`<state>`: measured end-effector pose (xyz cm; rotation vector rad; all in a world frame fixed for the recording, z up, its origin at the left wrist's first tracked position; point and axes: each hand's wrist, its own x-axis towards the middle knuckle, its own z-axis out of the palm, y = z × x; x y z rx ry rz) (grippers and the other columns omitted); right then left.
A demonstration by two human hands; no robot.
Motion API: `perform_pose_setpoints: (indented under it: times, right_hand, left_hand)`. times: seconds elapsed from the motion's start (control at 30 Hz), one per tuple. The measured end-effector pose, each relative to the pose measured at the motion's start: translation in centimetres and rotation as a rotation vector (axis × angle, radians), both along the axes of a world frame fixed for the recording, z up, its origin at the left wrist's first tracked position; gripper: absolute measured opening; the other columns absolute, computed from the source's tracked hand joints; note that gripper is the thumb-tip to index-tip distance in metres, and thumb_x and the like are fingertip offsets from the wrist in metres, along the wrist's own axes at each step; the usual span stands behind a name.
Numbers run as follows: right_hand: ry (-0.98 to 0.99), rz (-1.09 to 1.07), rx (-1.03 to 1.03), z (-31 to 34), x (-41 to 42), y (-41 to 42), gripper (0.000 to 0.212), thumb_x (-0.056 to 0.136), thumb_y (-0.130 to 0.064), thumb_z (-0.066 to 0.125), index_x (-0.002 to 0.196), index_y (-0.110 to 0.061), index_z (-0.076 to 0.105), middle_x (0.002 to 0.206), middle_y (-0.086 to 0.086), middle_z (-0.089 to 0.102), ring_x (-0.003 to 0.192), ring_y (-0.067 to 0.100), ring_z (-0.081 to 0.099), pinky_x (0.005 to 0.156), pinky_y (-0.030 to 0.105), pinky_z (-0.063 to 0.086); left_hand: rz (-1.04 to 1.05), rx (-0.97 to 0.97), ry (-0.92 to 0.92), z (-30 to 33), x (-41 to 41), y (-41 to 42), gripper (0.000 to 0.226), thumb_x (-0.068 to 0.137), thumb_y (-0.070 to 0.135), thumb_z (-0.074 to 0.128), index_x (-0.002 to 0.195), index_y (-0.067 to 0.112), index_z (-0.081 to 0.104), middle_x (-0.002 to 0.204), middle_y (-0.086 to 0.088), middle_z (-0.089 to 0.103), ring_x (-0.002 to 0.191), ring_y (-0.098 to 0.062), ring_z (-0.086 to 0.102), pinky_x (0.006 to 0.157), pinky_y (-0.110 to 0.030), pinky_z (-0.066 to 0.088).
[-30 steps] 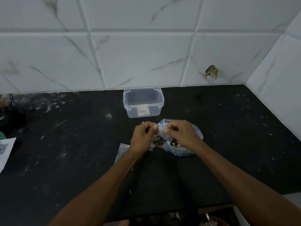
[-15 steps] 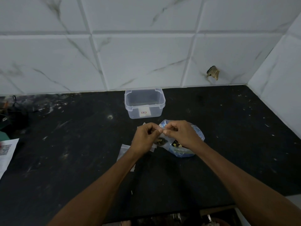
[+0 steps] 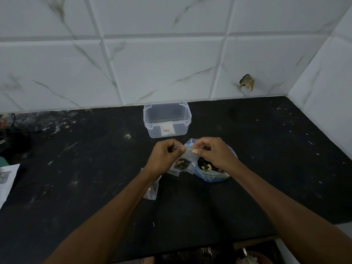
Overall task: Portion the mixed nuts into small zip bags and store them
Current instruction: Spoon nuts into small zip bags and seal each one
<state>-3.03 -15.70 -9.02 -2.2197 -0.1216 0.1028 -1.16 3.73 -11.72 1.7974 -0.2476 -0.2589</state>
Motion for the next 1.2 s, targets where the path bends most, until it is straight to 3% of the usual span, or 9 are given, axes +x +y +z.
perform_pose_setpoints:
  times: [0.17, 0.3, 0.4, 0.5, 0.6, 0.7, 0.87, 1.03, 1.2]
  right_hand:
    - [-0.067, -0.026, -0.073, -0.3, -0.1, 0.6, 0.006, 0.088, -0.014, 0.065, 0.086, -0.017, 0.069, 0.075, -0.009, 0.065, 0.070, 0.001, 0.060, 0.064, 0.011, 0.044]
    - [-0.062, -0.060, -0.037, -0.9, -0.2, 1.2, 0.005, 0.089, -0.013, 0.065, 0.090, -0.017, 0.068, 0.078, -0.006, 0.067, 0.073, 0.004, 0.063, 0.069, 0.018, 0.050]
    - [-0.018, 0.027, -0.023, -0.8, -0.2, 1.5, 0.013, 0.088, -0.013, 0.067, 0.099, -0.016, 0.070, 0.080, -0.011, 0.065, 0.075, -0.002, 0.062, 0.070, 0.013, 0.049]
    - [-0.021, 0.089, -0.096, -0.9, -0.3, 2.0, 0.009, 0.089, -0.015, 0.066, 0.096, -0.017, 0.070, 0.074, -0.013, 0.061, 0.069, -0.002, 0.057, 0.064, 0.011, 0.042]
    - [-0.044, 0.071, -0.132, -1.3, -0.5, 2.5, 0.007, 0.089, -0.016, 0.065, 0.088, -0.021, 0.069, 0.070, -0.010, 0.061, 0.067, 0.003, 0.058, 0.064, 0.019, 0.046]
    - [-0.002, 0.061, -0.074, -1.3, -0.7, 3.0, 0.007, 0.089, -0.017, 0.064, 0.086, -0.023, 0.067, 0.079, -0.006, 0.066, 0.077, 0.008, 0.063, 0.075, 0.031, 0.054]
    - [0.207, 0.086, 0.047, -2.3, -1.5, 4.2, 0.008, 0.090, -0.016, 0.063, 0.098, -0.016, 0.061, 0.100, 0.003, 0.068, 0.091, 0.014, 0.067, 0.080, 0.039, 0.058]
    - [0.488, 0.039, 0.133, -4.3, -2.8, 5.5, 0.004, 0.094, -0.013, 0.057, 0.097, -0.015, 0.058, 0.101, 0.009, 0.067, 0.085, 0.020, 0.071, 0.070, 0.033, 0.061]
    - [0.540, -0.013, 0.035, -6.8, -3.3, 6.6, 0.005, 0.094, -0.012, 0.057, 0.098, -0.014, 0.058, 0.094, 0.008, 0.069, 0.078, 0.020, 0.072, 0.069, 0.035, 0.061]
  left_hand:
    - [-0.014, -0.001, 0.005, 0.3, 0.0, 1.0, 0.009, 0.092, 0.014, 0.064, 0.095, 0.009, 0.070, 0.092, -0.007, 0.072, 0.086, -0.015, 0.071, 0.076, -0.026, 0.057]
    - [-0.047, 0.080, -0.001, 0.8, 0.4, 1.8, 0.009, 0.093, 0.016, 0.062, 0.094, 0.014, 0.071, 0.094, -0.002, 0.073, 0.090, -0.010, 0.069, 0.082, -0.024, 0.055]
    - [-0.054, 0.138, -0.021, 0.8, 0.5, 2.6, 0.011, 0.094, 0.016, 0.060, 0.091, 0.016, 0.071, 0.093, 0.001, 0.073, 0.089, -0.009, 0.069, 0.083, -0.025, 0.054]
    - [-0.049, 0.161, -0.028, 0.3, 0.2, 3.1, 0.012, 0.093, 0.016, 0.061, 0.086, 0.021, 0.069, 0.090, 0.001, 0.072, 0.088, -0.009, 0.069, 0.080, -0.024, 0.054]
    - [-0.026, 0.190, -0.043, -0.2, 0.0, 3.5, 0.012, 0.092, 0.016, 0.063, 0.084, 0.022, 0.070, 0.090, -0.001, 0.072, 0.087, -0.014, 0.069, 0.081, -0.028, 0.056]
    - [-0.034, 0.165, -0.026, -0.1, 0.0, 4.1, 0.013, 0.092, 0.013, 0.063, 0.085, 0.017, 0.072, 0.087, -0.004, 0.073, 0.083, -0.013, 0.069, 0.076, -0.023, 0.056]
    - [-0.102, 0.126, 0.161, -0.1, -0.5, 5.0, 0.013, 0.094, 0.012, 0.059, 0.090, 0.007, 0.071, 0.083, -0.005, 0.072, 0.074, -0.009, 0.069, 0.065, -0.018, 0.054]
    - [-0.144, 0.316, 0.283, -2.4, -1.3, 5.7, 0.014, 0.094, 0.014, 0.059, 0.093, 0.008, 0.071, 0.091, -0.008, 0.073, 0.075, -0.012, 0.069, 0.070, -0.023, 0.058]
    - [-0.101, 0.641, 0.137, -4.8, -2.1, 4.6, 0.008, 0.094, 0.016, 0.061, 0.096, 0.016, 0.069, 0.095, 0.000, 0.069, 0.073, -0.009, 0.067, 0.069, -0.022, 0.057]
